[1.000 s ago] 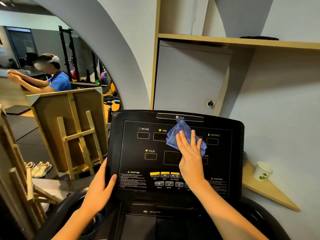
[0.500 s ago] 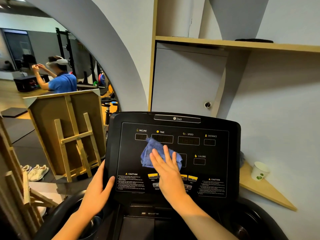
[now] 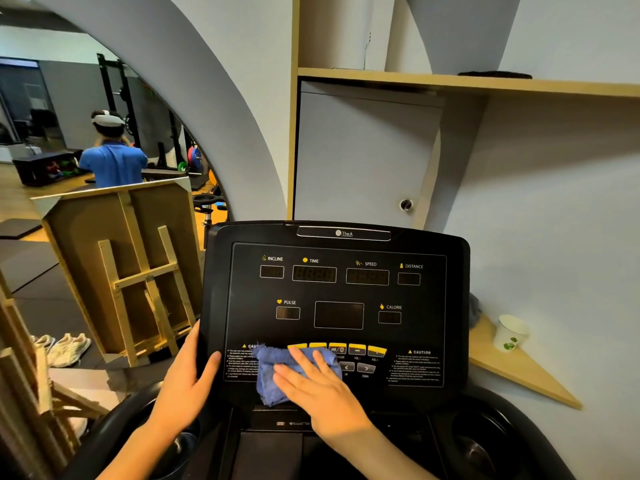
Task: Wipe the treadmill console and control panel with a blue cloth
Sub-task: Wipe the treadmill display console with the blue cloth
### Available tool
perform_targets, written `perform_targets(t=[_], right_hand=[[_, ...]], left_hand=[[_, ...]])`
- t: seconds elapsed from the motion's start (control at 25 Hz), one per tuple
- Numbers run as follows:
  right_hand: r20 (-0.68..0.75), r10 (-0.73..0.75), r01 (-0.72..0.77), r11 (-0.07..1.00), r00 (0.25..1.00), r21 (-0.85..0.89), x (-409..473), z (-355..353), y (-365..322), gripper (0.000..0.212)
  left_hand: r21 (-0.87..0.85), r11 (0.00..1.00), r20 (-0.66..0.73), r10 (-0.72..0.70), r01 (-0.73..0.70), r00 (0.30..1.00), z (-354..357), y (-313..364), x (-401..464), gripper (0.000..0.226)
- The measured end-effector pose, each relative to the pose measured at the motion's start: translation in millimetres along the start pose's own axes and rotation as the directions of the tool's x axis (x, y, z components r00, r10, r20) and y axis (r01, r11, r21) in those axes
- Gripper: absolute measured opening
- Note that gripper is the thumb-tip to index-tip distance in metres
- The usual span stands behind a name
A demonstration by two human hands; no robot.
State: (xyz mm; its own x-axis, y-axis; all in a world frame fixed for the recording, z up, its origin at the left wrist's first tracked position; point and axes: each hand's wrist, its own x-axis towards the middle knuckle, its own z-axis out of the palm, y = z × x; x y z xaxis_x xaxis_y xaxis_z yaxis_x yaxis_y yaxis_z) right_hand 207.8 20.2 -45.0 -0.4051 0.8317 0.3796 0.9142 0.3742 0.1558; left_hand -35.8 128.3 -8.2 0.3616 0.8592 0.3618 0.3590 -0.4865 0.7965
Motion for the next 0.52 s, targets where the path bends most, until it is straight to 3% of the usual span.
perform_targets(t=[0.12,0.28,0.52], right_hand=[[0.109,-0.031,0.044,0.992,0.994,-0.12,-28,2,13,0.098],[-0.01,-0.055,0.054,0.992,0.998,-0.116,-67,-2,35,0.067],[-0.102,0.016,-0.017,1.0,0.995,-0.011,-106,-22,71,0.066]], left_hand=[[-0.01,1.0,0.004,-0.001,0.001,1.0,0,3,-1,0.068],[-0.018,1.0,0.01,-0.002,0.002,1.0,-1,6,-2,0.064],[-0.014,1.0,0.018,-0.017,0.017,1.0,-2,8,-2,0.071]])
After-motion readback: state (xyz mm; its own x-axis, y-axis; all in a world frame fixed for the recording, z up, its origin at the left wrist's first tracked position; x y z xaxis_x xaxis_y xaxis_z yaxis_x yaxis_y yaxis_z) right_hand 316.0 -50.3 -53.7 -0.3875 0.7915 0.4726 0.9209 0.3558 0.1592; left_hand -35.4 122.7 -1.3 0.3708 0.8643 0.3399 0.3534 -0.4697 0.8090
